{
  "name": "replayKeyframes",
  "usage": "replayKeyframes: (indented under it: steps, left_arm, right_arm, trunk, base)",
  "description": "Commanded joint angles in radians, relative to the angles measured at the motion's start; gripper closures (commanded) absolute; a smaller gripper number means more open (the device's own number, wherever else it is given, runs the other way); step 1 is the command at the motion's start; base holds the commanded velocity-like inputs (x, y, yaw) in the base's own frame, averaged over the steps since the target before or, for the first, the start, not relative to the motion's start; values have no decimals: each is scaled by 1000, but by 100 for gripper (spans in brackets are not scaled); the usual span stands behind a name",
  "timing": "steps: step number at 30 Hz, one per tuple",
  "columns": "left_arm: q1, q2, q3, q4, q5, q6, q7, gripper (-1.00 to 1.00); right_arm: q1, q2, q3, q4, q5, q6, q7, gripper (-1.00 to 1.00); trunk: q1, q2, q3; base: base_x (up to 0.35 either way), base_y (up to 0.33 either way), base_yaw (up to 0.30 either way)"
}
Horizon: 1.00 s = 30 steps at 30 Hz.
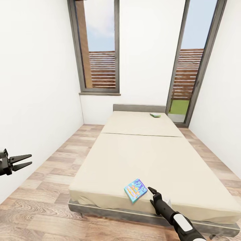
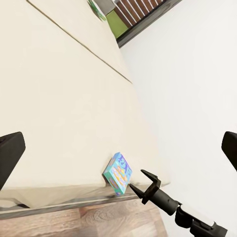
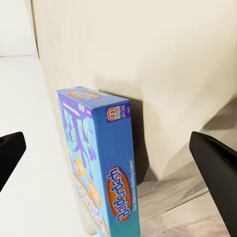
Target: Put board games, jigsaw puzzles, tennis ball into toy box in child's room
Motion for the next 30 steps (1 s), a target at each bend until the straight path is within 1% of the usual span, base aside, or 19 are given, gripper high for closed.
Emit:
replayKeyframes:
  steps: [1, 10, 19, 30]
  left_arm:
    - [-1, 0, 0, 0, -2, 11, -5, -100]
    - [-1, 0, 0, 0, -2, 11, -5, -100]
    - [-1, 0, 0, -1, -2, 11, -5, -100]
    - [0, -1, 0, -1, -2, 11, -5, -100]
  right_arm:
    - [0, 0, -3, 1, -1, 8, -1, -100]
    - [0, 0, -3, 1, -1, 8, -1, -100]
    - [0, 0, -2, 1, -1, 8, -1, -100]
    - [0, 0, -3, 1, -1, 8, -1, -100]
  trunk:
    - [0, 0, -1]
    - [0, 0, -1]
    - [0, 0, -1]
    - [0, 0, -1]
  base:
    - [-5, 2, 0]
    - [-20, 1, 0]
    - [-124, 33, 0]
    - [-39, 7, 0]
